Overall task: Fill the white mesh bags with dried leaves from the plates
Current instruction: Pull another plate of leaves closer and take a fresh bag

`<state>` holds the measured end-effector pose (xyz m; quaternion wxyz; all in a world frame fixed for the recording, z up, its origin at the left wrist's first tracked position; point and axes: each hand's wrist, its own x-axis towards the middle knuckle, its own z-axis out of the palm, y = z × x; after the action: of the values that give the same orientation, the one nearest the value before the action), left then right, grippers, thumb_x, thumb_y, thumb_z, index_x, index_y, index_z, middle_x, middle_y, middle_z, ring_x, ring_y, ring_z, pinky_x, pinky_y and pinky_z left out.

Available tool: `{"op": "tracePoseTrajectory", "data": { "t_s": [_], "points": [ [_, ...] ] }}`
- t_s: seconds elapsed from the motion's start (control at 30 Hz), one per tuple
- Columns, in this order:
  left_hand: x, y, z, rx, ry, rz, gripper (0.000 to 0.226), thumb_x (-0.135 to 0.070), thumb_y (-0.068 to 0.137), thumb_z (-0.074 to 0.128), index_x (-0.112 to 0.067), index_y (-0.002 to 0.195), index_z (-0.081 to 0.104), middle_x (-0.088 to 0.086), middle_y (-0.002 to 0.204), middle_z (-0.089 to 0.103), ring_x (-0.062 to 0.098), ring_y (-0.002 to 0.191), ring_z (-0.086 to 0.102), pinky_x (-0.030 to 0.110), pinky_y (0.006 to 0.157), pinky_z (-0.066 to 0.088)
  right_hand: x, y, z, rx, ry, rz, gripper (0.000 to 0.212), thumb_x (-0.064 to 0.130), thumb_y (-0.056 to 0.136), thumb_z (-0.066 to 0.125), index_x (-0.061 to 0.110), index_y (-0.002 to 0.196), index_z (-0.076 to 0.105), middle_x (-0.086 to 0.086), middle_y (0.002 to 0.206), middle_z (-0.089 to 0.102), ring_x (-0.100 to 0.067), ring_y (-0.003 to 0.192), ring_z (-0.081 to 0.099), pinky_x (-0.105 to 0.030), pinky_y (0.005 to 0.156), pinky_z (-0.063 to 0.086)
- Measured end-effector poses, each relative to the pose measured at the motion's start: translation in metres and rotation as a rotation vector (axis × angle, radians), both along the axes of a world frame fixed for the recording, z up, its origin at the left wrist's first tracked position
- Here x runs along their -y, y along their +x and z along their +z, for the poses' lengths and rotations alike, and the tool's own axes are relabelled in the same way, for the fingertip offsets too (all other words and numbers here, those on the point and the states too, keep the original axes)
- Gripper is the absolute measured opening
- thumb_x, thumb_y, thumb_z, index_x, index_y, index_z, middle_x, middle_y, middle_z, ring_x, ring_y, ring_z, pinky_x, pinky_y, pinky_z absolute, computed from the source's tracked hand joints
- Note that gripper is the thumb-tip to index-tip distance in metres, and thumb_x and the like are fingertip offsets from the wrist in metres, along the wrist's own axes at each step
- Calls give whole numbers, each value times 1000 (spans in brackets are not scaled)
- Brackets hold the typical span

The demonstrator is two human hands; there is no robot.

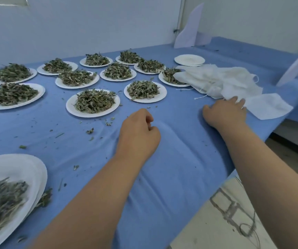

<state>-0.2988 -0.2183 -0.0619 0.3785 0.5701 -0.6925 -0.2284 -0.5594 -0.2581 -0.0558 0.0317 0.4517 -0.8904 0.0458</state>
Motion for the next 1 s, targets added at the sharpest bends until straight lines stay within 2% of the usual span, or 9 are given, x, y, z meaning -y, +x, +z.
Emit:
{"op": "tracePoseTrajectory", "data": {
  "t_s": [0.07, 0.23, 0.37, 0.4, 0.47, 0.53, 0.67, 0.87, 1.0],
  "points": [
    [0, -1, 1, 3, -6, -9, 24, -12, 81, 51, -25, 99, 61, -10, 97, 63, 15, 97, 58, 36, 80, 52, 0, -4, -3, 53, -52, 33, 60, 43, 95, 32, 2, 132, 56, -23, 146, 46, -42, 141, 31, -53, 117, 26],
    [-3, 1, 1, -19, 5, -18, 26, -12, 81, 52, -26, 100, 62, -11, 98, 62, 12, 95, 60, 37, 81, 54, 1, -12, -2, 73, -34, -12, 66, 47, 96, 30, 3, 143, 47, -16, 157, 32, -35, 152, 7, -55, 121, 15],
    [-5, 2, 2, -33, 18, -19, 25, -13, 81, 52, -27, 100, 61, -11, 98, 62, 11, 93, 60, 35, 76, 54, -3, -10, -3, 90, -127, 55, 54, 35, 98, 36, -5, 130, 54, -21, 144, 45, -37, 148, 21, -52, 118, 23],
    [-5, 2, 2, -28, 19, -24, 25, -13, 81, 52, -27, 100, 60, -11, 98, 62, 11, 93, 59, 34, 75, 53, -4, -6, -3, 81, -185, 94, 45, 30, 97, 39, -5, 118, 59, -22, 132, 51, -40, 142, 31, -50, 113, 30],
    [-6, 3, 2, -20, 23, -32, 24, -13, 81, 52, -28, 99, 60, -13, 97, 61, 9, 92, 59, 31, 73, 51, -7, 3, -2, 88, -327, 148, 26, 22, 92, 46, 0, 85, 57, -16, 94, 55, -42, 112, 53, -40, 82, 42],
    [-6, 3, 2, -21, 25, -34, 24, -13, 81, 52, -29, 98, 59, -14, 97, 61, 7, 91, 59, 30, 72, 50, -11, 9, 2, 75, -482, 209, 23, 18, 87, 49, 2, 72, 53, -13, 72, 54, -41, 82, 56, -35, 59, 37],
    [-4, 3, 1, -19, 19, -45, 24, -14, 81, 53, -29, 97, 59, -12, 97, 62, 4, 89, 58, 28, 72, 50, -18, 24, 8, 27, -696, 420, 21, 8, 86, 53, 8, 95, 73, -13, 89, 73, -39, 87, 63, -39, 71, 50],
    [-5, 3, 1, -71, 15, -38, 22, -16, 82, 51, -29, 98, 59, -13, 96, 62, 10, 91, 61, 36, 72, 55, -29, 66, 10, 356, -737, 670, 19, 11, 84, 60, 22, 97, 51, 4, 79, 61, -21, 74, 55, -36, 70, 47],
    [-5, 1, 7, -249, -6, -38, 19, -29, 91, 54, -30, 110, 53, -17, 102, 62, -3, 83, 61, 21, 66, 44, -40, 105, 21, 902, -671, 775, 36, 10, 80, 69, 27, 108, 54, -1, 82, 75, -26, 75, 70, -37, 69, 57]
  ]
}}
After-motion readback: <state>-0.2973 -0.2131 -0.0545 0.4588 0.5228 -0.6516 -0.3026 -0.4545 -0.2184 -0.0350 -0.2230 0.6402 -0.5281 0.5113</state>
